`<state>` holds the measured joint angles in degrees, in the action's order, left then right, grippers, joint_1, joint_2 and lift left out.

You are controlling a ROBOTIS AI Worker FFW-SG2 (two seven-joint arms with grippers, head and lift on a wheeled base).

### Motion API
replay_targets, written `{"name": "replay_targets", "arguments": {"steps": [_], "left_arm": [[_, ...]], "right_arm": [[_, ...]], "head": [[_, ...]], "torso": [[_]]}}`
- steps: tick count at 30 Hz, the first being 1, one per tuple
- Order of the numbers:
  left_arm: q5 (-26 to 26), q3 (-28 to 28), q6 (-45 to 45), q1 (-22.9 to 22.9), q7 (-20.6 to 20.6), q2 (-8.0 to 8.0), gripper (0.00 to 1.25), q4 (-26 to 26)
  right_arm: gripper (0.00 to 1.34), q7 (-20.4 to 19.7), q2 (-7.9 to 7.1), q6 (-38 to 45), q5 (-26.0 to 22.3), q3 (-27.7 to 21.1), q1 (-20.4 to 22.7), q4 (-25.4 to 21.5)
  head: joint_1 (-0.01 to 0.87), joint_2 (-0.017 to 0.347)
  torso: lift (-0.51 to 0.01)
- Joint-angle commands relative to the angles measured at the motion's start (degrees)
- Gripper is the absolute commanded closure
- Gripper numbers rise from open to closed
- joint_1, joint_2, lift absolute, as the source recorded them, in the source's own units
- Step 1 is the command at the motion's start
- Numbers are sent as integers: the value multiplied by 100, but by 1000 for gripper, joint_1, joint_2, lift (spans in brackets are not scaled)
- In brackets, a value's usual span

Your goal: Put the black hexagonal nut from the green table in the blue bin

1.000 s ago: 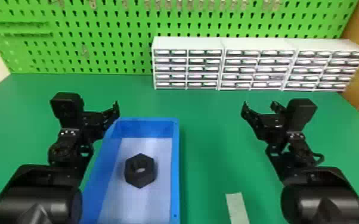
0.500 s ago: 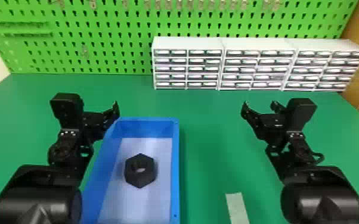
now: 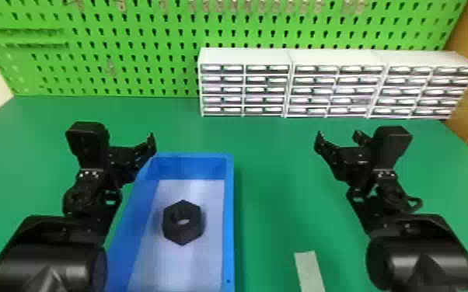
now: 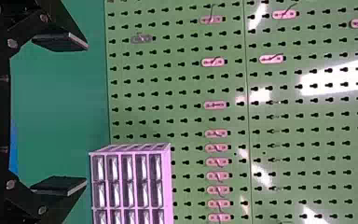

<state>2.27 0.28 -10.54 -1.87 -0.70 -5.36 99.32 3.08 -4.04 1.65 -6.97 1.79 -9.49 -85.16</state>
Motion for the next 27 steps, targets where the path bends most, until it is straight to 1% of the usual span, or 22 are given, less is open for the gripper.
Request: {"name": "replay_targets", "arguments": {"steps": [1, 27], "left_arm": [[-7, 7, 8, -6, 0, 0, 248, 0], [-7, 16, 8, 20, 0, 0, 248, 0]], "right_arm": [[340, 0, 0, 11, 20, 24, -9, 0], [340, 0, -18, 46, 29, 41, -18, 0]], "head": [[686, 51], [686, 51]], "torso": [[-96], [-96]]}}
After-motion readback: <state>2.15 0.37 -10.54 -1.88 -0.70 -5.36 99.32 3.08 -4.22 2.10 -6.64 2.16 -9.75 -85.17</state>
